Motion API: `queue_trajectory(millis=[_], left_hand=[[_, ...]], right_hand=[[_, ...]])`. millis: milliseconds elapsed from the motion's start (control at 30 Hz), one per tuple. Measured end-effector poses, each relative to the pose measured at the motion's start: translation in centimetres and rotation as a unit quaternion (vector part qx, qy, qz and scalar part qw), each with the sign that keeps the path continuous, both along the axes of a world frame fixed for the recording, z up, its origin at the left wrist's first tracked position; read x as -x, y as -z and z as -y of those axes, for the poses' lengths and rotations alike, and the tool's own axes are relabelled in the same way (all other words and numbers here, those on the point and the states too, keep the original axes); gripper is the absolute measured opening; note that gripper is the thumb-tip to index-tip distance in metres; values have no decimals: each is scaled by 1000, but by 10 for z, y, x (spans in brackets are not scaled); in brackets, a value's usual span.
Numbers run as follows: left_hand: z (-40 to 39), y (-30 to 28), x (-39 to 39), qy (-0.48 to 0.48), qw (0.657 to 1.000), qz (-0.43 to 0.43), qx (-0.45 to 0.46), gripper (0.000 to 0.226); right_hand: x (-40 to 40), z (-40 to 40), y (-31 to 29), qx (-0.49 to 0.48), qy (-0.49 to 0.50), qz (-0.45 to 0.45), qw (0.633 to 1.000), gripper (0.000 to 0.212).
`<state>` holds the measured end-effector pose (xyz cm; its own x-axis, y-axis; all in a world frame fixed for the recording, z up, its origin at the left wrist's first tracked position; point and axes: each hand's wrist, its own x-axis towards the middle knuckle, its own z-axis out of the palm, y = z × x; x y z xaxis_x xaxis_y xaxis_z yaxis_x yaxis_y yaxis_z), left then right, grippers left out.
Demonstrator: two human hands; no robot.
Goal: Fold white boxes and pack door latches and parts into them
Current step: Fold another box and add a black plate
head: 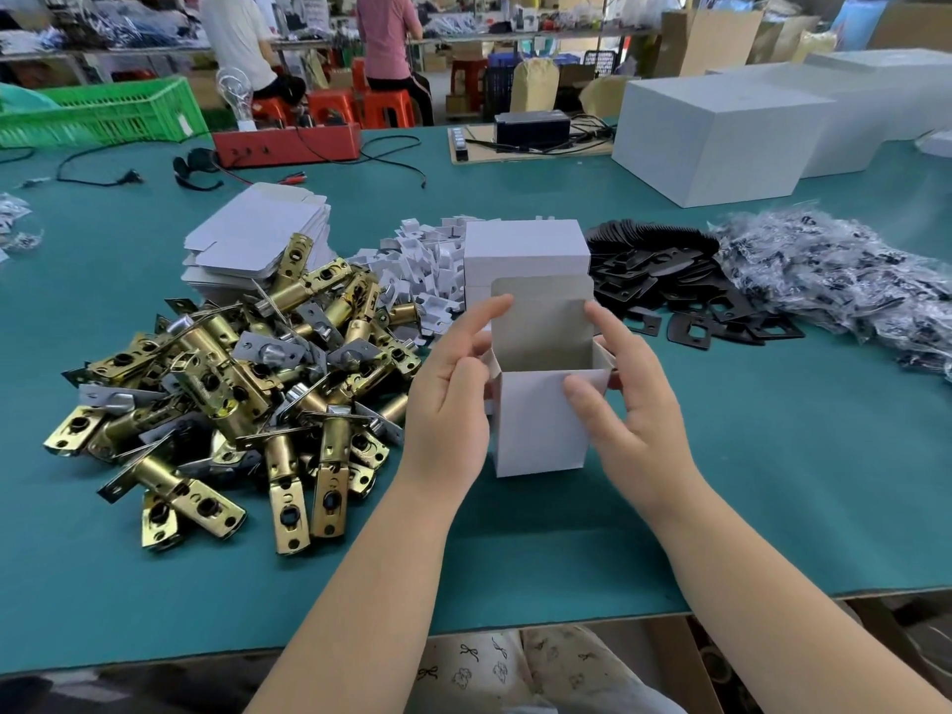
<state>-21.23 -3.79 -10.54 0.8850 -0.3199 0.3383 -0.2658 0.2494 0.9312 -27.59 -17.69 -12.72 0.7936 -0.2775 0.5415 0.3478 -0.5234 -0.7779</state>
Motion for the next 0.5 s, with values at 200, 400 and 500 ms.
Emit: queue_trajectory(millis=[200,400,500], left_hand=[[-2,4,2,-16,996,64,-61,41],[2,10,2,-22,972,147,-184,69],[2,8,3,-36,967,155,-198,67]], right_hand=[[1,-1,-2,20,32,10,999,63],[1,-3,-4,4,35,12,999,59],[0,-3,-3,14,37,17,999,57]])
